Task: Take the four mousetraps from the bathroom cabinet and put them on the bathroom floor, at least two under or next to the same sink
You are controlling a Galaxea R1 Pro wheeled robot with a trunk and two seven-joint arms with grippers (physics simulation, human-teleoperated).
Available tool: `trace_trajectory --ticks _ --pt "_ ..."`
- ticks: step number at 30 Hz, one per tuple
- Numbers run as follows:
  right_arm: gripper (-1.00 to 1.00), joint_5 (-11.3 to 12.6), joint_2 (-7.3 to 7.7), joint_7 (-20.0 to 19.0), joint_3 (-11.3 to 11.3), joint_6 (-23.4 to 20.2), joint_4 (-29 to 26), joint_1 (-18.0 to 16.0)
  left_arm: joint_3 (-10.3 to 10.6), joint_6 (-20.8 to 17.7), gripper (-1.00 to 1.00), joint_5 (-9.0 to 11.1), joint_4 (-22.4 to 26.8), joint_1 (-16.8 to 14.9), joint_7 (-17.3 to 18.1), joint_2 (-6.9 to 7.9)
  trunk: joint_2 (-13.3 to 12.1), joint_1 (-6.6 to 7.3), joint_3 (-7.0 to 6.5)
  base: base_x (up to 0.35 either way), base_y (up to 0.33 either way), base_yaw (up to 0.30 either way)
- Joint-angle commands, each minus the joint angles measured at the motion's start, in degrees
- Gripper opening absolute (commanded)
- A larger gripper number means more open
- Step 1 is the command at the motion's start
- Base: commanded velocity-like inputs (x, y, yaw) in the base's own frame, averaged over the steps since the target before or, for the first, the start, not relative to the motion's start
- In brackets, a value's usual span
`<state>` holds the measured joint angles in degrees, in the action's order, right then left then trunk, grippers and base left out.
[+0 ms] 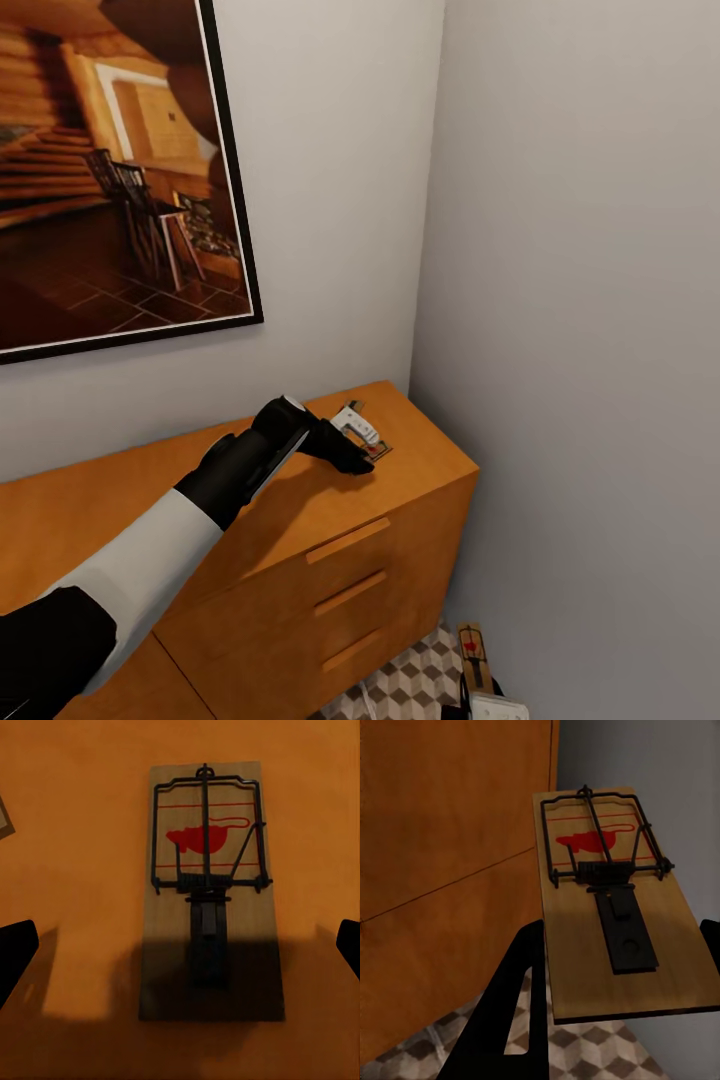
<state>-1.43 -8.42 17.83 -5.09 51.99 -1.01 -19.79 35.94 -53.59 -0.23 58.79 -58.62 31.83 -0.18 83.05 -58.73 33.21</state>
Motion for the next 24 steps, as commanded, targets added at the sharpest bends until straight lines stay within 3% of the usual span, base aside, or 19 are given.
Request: trace_trajectory --ticks 1,14,24 --pt "-1.00 -0.1 -0.04 0.5 -0.4 0.0 0.0 0.0 0.0 -0.3 1.00 0.0 -0.1 0.0 0.2 0.00 0.0 0.00 0.06 0.000 0.000 0.000" --pt "-1.00 -0.1 -0.10 0.5 -0.4 0.0 0.0 0.0 0.2 -0.2 1.00 0.0 -0.8 0.0 0.2 -0.08 0.0 0.00 0.06 0.000 0.000 0.000" --pt "-1.00 -0.1 -0.10 0.5 -0.4 0.0 0.0 -0.1 1.5 -0.2 1.00 0.0 -2.1 0.0 0.2 -0.14 0.0 0.00 0.06 0.000 0.000 0.000"
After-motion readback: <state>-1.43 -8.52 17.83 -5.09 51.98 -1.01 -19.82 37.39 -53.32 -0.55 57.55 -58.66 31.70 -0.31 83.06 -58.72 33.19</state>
